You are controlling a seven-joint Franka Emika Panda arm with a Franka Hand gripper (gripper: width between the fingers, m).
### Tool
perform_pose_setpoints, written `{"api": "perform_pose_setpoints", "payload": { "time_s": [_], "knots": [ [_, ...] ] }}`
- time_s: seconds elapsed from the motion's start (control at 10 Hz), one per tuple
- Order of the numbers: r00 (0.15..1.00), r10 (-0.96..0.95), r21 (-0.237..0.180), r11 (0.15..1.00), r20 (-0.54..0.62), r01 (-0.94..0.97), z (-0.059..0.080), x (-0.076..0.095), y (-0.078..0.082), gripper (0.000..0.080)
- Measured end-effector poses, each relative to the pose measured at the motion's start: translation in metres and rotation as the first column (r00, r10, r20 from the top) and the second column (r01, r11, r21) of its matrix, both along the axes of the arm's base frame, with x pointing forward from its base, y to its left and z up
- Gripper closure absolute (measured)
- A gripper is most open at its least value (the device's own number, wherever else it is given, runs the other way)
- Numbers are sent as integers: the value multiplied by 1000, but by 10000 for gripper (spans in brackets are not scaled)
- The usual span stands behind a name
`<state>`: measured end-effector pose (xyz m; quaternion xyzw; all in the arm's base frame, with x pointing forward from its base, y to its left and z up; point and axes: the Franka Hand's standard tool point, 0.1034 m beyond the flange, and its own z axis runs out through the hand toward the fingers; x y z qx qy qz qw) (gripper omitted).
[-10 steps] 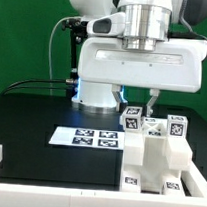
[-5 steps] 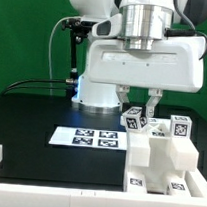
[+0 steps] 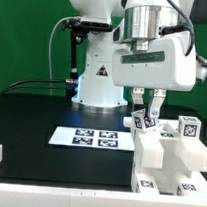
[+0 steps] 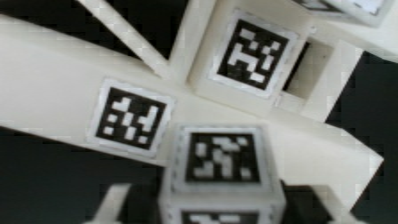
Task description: Assemble chair
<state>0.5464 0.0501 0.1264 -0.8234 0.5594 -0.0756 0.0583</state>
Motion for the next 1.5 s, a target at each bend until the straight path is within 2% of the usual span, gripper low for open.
{"api": "perform_pose_setpoints", "payload": {
  "time_s": [0.1, 0.2, 0.3, 0.4, 0.5, 0.6, 0.8, 1.0, 1.1, 1.2, 1.3, 1.4, 1.5],
  "knots": [
    [1000, 1, -1, 1000, -1, -1, -1, 0, 0, 351],
    [1000, 13, -4, 1000, -2, -13, -1, 0, 0, 351],
    [997, 79, -17, 997, -3, -79, -1, 0, 0, 205],
    [979, 203, -34, 979, -15, -203, -1, 0, 2, 160],
    [924, 380, -60, 923, -30, -381, 0, 0, 1, 160],
    [836, 547, -85, 831, -48, -549, -2, -1, -1, 151],
    [778, 626, -102, 772, -56, -628, -3, -3, -2, 150],
    [669, 739, -122, 659, -74, -742, -3, -3, -2, 150],
    [532, 839, -123, 519, -113, -846, -4, 0, 1, 150],
    [429, 894, -137, 412, -133, -901, -6, 5, 1, 150],
    [391, 909, -137, 373, -143, -918, -9, 4, -1, 150],
    [423, 896, -135, 406, -138, -904, -9, 4, -1, 150],
    [441, 887, -134, 425, -136, -895, -9, 4, -1, 265]
  ]
}}
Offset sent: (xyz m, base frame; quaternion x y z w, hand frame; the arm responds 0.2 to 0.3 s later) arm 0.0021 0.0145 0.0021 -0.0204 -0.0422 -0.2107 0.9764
